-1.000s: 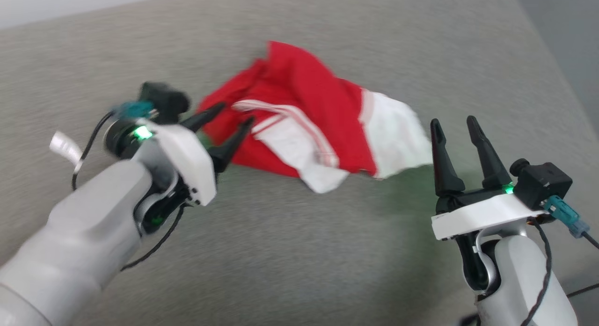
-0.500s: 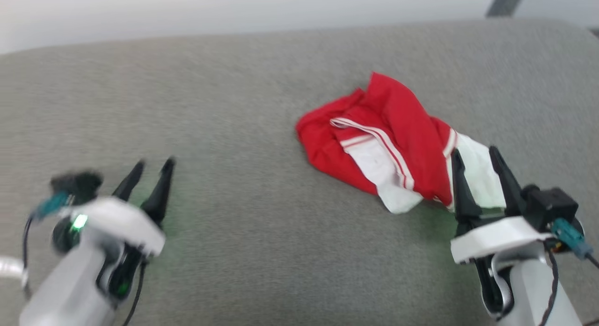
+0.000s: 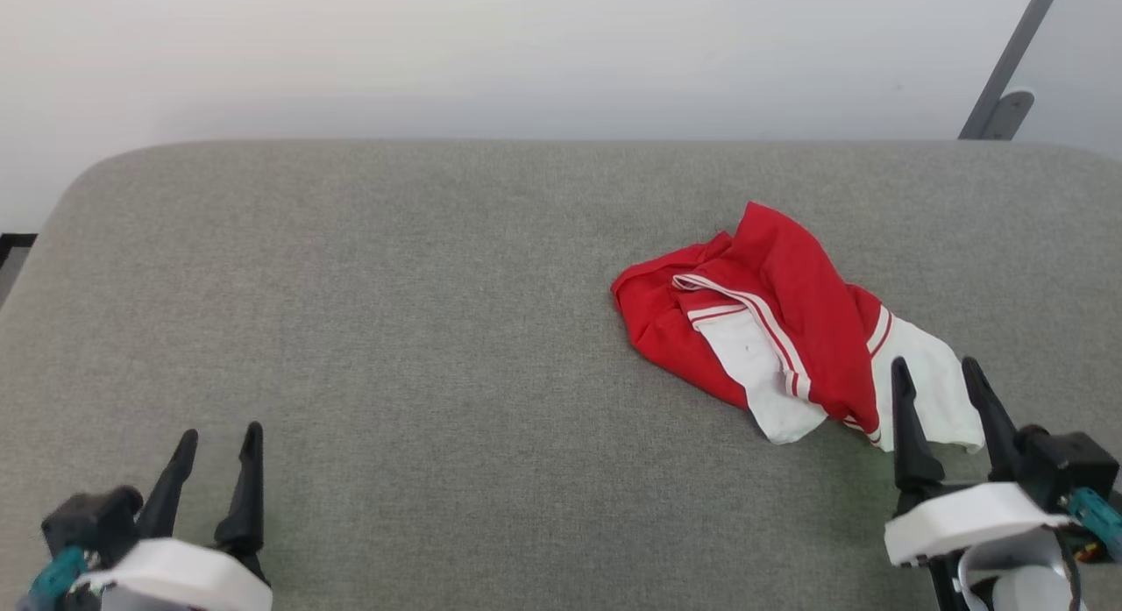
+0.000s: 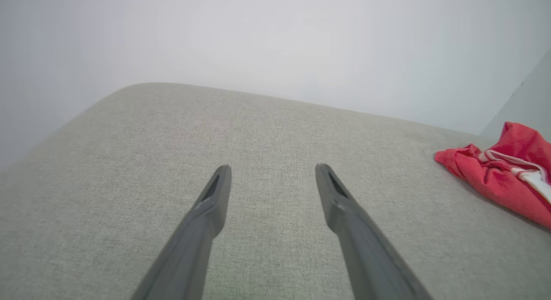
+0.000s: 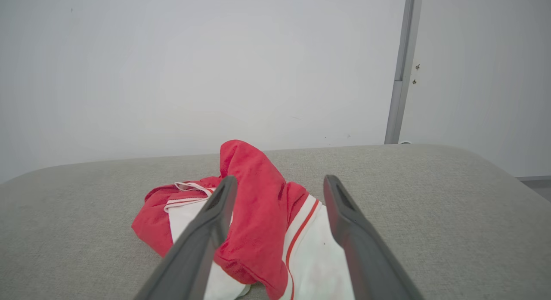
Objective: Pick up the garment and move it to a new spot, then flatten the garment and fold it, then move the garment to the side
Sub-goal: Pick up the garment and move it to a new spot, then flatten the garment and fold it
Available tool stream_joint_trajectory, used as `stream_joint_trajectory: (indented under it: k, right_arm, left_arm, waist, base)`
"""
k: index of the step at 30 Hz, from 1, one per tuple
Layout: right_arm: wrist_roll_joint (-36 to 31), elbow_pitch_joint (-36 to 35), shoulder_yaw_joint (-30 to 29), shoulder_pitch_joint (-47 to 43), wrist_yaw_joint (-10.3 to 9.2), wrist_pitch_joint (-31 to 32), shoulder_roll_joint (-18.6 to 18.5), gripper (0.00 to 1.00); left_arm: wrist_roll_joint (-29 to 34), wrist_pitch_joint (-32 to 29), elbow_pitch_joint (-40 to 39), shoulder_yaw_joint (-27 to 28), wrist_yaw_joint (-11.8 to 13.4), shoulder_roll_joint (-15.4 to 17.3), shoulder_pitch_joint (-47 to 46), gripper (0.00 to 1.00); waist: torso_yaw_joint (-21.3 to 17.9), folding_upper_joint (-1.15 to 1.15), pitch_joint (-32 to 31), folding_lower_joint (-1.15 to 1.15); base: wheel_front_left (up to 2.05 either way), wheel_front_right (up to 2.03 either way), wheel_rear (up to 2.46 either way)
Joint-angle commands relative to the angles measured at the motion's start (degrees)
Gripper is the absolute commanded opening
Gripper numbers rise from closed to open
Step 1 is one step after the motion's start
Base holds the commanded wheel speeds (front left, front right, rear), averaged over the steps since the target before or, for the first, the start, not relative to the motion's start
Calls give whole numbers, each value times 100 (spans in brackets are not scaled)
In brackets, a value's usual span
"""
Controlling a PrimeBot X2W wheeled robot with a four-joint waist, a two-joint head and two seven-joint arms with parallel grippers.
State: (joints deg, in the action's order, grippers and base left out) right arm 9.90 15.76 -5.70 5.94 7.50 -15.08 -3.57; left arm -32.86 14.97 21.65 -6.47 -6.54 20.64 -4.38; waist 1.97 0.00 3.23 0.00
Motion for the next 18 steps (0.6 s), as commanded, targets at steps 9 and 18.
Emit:
stream_joint_trajectory:
  k: [9, 18]
  right_arm:
    - [-43, -272, -65, -269, -2, -12, -3, 100]
    - [-6, -263, -58, -284, -2, -12, 35, 100]
  left_arm:
    - [1386, 30, -1089, 886, -85, -657, 746, 100]
    - [1497, 30, -1078, 924, -102, -879, 828, 100]
  waist:
    - [-1, 0, -103, 0]
    - [-28, 0, -85, 0]
  base:
    - [0, 0, 0]
    - [0, 0, 0]
